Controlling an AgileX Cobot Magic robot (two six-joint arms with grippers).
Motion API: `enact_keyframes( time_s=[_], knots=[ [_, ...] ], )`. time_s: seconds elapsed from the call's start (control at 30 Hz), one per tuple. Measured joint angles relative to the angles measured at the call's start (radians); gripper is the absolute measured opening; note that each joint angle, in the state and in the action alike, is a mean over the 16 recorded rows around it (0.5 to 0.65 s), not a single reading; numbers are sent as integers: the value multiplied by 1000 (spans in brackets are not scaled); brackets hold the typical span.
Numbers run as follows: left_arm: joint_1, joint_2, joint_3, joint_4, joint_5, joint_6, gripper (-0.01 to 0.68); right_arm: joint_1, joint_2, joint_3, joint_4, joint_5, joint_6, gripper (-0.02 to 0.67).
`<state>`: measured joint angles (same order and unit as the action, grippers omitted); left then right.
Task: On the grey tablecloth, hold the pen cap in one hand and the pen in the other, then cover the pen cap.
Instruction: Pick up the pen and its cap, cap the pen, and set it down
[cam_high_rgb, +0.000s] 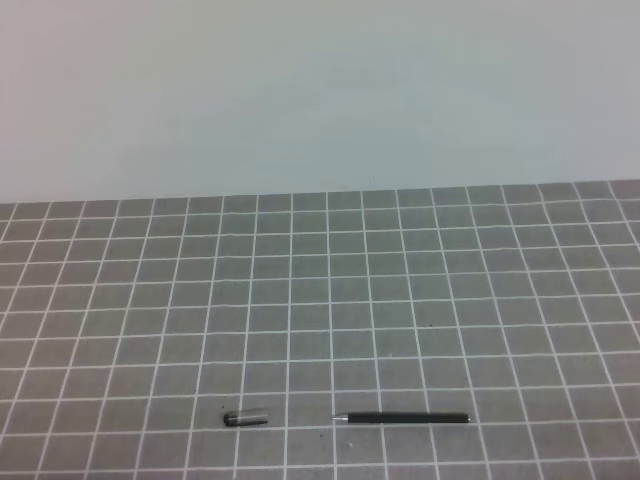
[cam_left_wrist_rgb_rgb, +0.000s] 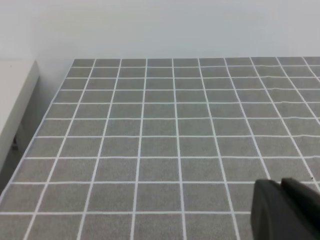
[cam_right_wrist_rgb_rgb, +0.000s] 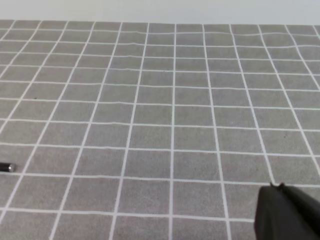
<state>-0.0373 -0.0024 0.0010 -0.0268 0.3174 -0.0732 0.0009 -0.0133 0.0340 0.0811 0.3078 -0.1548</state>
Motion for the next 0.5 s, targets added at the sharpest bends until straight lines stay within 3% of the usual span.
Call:
enact_keyframes(
  time_s=[0.5],
  knots=[
    [0,0,0,57,-16,18,-3,0,0,0,0,1,0,-4]
  ],
)
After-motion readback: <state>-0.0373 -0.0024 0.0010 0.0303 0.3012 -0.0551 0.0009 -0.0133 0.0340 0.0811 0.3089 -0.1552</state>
